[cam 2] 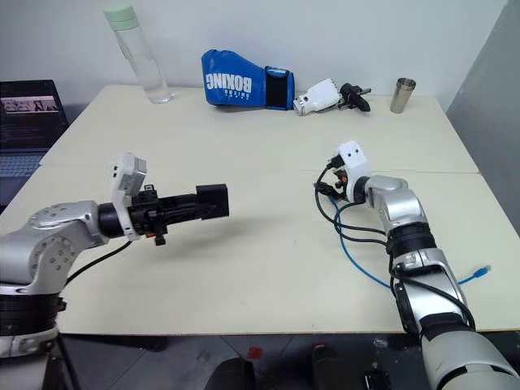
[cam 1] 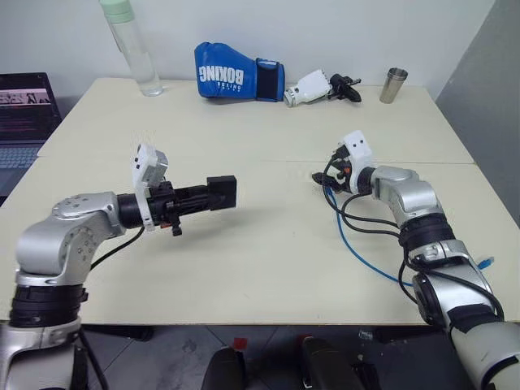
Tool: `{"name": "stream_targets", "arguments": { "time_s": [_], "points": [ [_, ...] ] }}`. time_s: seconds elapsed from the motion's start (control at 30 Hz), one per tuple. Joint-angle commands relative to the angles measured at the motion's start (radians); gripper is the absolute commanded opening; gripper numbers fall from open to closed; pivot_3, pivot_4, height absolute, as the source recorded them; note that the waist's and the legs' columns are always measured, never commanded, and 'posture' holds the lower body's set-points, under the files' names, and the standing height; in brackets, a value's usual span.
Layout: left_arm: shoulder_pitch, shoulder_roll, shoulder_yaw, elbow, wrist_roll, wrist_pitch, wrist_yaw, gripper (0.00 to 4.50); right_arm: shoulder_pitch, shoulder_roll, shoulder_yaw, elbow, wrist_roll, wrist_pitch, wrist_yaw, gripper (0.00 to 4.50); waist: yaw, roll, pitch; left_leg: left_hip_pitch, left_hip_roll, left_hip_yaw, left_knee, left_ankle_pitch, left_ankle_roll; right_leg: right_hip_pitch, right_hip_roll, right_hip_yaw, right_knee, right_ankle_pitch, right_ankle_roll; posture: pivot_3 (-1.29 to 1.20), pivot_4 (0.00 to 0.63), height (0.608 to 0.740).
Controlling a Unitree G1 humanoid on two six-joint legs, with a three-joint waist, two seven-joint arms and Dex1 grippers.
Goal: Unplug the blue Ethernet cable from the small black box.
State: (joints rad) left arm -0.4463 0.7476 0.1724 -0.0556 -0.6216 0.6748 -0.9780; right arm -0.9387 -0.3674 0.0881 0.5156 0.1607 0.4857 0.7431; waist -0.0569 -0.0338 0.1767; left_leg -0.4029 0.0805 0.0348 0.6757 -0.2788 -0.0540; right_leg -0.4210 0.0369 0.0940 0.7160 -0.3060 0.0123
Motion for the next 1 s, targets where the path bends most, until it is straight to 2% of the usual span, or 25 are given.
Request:
{"name": "stream_targets", "arguments": {
  "time_s": [0.03, 0.27, 0.5, 0.67, 0.73, 1.0],
  "points": [
    [-0.020, -0.090, 0.054, 0.085, 0.112, -0.160, 0.196, 0.76, 0.061, -0.013, 0.047, -0.262, 0.061, -0.010, 0.138, 3.89, 0.001, 0.000, 0.000, 0.000, 0.000, -0.001, 0.000, 0.000, 0.000, 0.000, 0.000, 0.000, 0.000, 0.000, 0.000, 0.00, 0.150, 0.740],
    [0.001, -0.243, 0.055, 0.275, 0.246, -0.406, 0.372, 0.76, 0.117, 0.029, 0.152, -0.441, 0.045, 0.043, 0.147, 3.89, 0.003, 0.000, 0.000, 0.000, -0.001, 0.000, 0.001, 0.000, 0.000, 0.001, -0.003, 0.000, 0.001, 0.000, 0.000, 0.00, 0.150, 0.740],
    [0.014, -0.287, 0.046, 0.434, 0.325, -0.565, 0.419, 0.76, 0.106, 0.062, 0.169, -0.420, 0.006, 0.049, 0.092, 3.89, 0.007, -0.001, -0.001, -0.001, -0.001, -0.001, 0.001, 0.000, 0.000, 0.001, -0.003, -0.001, 0.000, 0.001, 0.000, 0.00, 0.150, 0.740],
    [0.014, -0.308, 0.041, 0.501, 0.343, -0.612, 0.436, 0.76, 0.107, 0.067, 0.171, -0.426, 0.003, 0.063, 0.087, 3.89, 0.010, -0.001, -0.001, 0.000, -0.001, 0.000, 0.001, 0.000, 0.000, 0.001, -0.003, -0.001, 0.000, 0.001, 0.000, 0.00, 0.150, 0.740],
    [0.015, -0.311, 0.042, 0.513, 0.338, -0.610, 0.431, 1.46, 0.108, 0.066, 0.171, -0.429, 0.004, 0.070, 0.088, 3.89, 0.010, -0.001, -0.001, 0.000, -0.001, 0.000, 0.001, 0.000, 0.000, 0.001, -0.003, -0.001, 0.001, 0.001, 0.000, 0.00, 0.150, 0.740],
    [0.031, -0.302, 0.052, 0.520, 0.323, -0.601, 0.410, 3.12, 0.112, 0.058, 0.167, -0.438, 0.005, 0.083, 0.095, 3.89, 0.009, -0.001, -0.001, 0.000, -0.001, 0.000, 0.001, 0.000, 0.000, 0.001, -0.003, -0.003, 0.001, 0.001, 0.000, 0.00, 0.150, 0.740]
  ]
}}
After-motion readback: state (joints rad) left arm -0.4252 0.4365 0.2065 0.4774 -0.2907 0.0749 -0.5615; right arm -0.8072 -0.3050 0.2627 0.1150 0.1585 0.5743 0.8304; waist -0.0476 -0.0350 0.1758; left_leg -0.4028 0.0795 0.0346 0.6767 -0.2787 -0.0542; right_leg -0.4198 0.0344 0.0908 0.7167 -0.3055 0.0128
